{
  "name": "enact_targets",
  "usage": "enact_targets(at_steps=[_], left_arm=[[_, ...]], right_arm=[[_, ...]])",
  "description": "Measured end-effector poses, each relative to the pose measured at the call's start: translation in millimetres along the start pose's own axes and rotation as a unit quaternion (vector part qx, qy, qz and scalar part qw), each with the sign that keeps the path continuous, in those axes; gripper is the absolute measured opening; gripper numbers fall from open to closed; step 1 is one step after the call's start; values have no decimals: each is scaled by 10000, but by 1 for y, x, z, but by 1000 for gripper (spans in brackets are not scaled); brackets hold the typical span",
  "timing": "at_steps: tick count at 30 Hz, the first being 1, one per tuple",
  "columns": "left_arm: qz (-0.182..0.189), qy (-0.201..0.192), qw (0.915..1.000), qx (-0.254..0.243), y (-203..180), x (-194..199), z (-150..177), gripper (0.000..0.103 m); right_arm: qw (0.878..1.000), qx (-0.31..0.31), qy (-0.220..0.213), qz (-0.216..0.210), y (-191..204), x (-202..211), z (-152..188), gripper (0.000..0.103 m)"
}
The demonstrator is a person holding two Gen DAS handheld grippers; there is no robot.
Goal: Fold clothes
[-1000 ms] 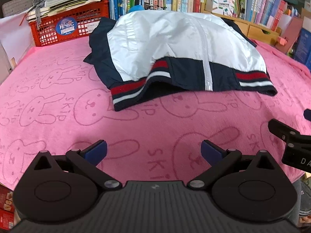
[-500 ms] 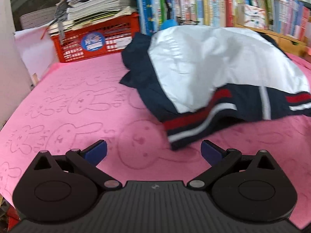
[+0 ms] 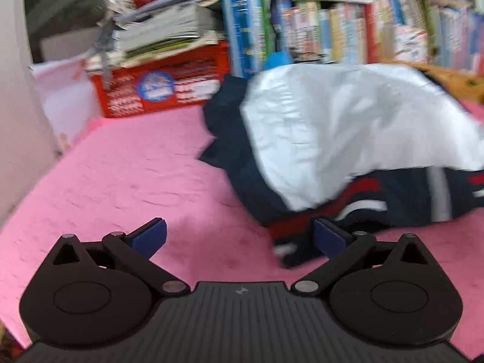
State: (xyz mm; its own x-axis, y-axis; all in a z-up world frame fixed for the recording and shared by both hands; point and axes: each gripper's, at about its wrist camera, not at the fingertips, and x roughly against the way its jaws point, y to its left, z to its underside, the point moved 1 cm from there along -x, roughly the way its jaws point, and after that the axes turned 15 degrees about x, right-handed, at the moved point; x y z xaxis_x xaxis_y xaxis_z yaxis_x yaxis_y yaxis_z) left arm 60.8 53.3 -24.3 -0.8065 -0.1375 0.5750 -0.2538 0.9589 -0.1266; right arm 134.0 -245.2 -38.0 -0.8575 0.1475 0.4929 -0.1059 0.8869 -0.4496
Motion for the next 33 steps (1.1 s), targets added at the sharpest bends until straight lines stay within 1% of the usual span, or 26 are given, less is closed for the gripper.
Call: enact_targets(at_steps=[2,5,7,9,11,13,15,16,17,19,21,24,28,30,33], left_arm=[[167,-39,9996,-233,-10,3,6,103],[14,-30,9987,-502,-19,-5,9,103],[135,11,9986,-503,-21,-9,9,103],[142,-79,9985,-531,-21,-11,8,103],[-293,-196,9980,-517,-17,-21,5,103],[-710,-271,9964,-378,-8,-32,-1,103],[-811,-385,9959,-65,3,-31,-8,103],[-835,-426,9956,70,7,-28,-11,103],[-896,-531,9944,154,11,-22,-14,103],[-864,-736,9932,239,18,-5,-21,103],[-685,-940,9929,238,26,18,-27,103],[-441,-1185,9920,-13,33,58,-25,103],[-220,-1311,9895,-563,48,118,-12,103],[-77,-1314,9888,-699,60,151,-3,103],[85,-1254,9887,-822,68,189,11,103]], right_arm=[[9999,-103,-55,-48,-3,-1,-4,103],[9995,-258,-136,-120,-7,-3,-11,103],[9985,-420,-315,-152,-15,2,-17,103],[9970,-576,-483,-179,-26,8,-23,103],[9952,-720,-631,-199,-38,12,-29,103],[9936,-849,-725,-180,-50,16,-33,103],[9929,-853,-791,-256,-58,20,-34,103],[9937,-784,-775,-221,-59,22,-33,103],[9949,-682,-742,-89,-59,26,-31,103],[9958,-495,-758,140,-56,37,-23,103],[9956,-345,-837,252,-58,54,-13,103],[9941,-116,-1027,318,-62,90,3,103],[9922,257,-1189,266,-68,148,27,103],[9913,403,-1242,184,-73,178,41,103],[9898,510,-1321,174,-78,225,61,103]])
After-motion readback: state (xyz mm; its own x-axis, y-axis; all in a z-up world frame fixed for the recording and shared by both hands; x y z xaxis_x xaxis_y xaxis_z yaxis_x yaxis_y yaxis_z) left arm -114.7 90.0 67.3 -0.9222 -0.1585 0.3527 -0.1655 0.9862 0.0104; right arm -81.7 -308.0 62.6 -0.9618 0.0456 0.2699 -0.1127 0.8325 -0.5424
